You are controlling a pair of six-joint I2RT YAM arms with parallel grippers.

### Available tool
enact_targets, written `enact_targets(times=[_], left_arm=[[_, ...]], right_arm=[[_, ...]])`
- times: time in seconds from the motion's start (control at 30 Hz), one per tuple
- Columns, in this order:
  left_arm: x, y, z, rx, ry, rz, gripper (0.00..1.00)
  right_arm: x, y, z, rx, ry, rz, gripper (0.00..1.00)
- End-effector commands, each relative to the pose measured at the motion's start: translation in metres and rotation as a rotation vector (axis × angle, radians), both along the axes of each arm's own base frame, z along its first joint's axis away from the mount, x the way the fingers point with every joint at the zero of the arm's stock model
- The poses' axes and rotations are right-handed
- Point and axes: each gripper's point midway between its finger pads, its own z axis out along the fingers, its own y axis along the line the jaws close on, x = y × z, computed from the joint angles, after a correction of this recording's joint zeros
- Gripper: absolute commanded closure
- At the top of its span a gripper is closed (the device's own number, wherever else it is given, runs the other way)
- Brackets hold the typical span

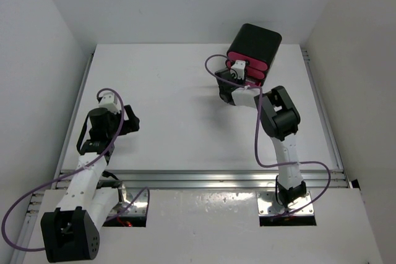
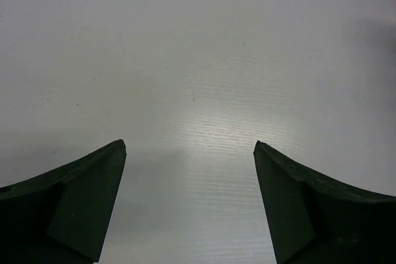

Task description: Organize the makeup

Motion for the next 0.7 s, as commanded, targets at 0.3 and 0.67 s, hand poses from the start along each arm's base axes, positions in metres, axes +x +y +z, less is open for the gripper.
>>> enact_targets(times=[0.3,0.67], left_arm=[[0.008,0.006,0.008,-0.019,-0.029,0.019,0.1],[0.008,0.01,0.005,-0.024,-0.02,0.031,0.1]], right_arm=[[0.061,-0.002,0.044,-0.096,-0.173,0.076,0.84],[0.06,-0.007,0.036,-0.112,-0.162,0.088,0.76]])
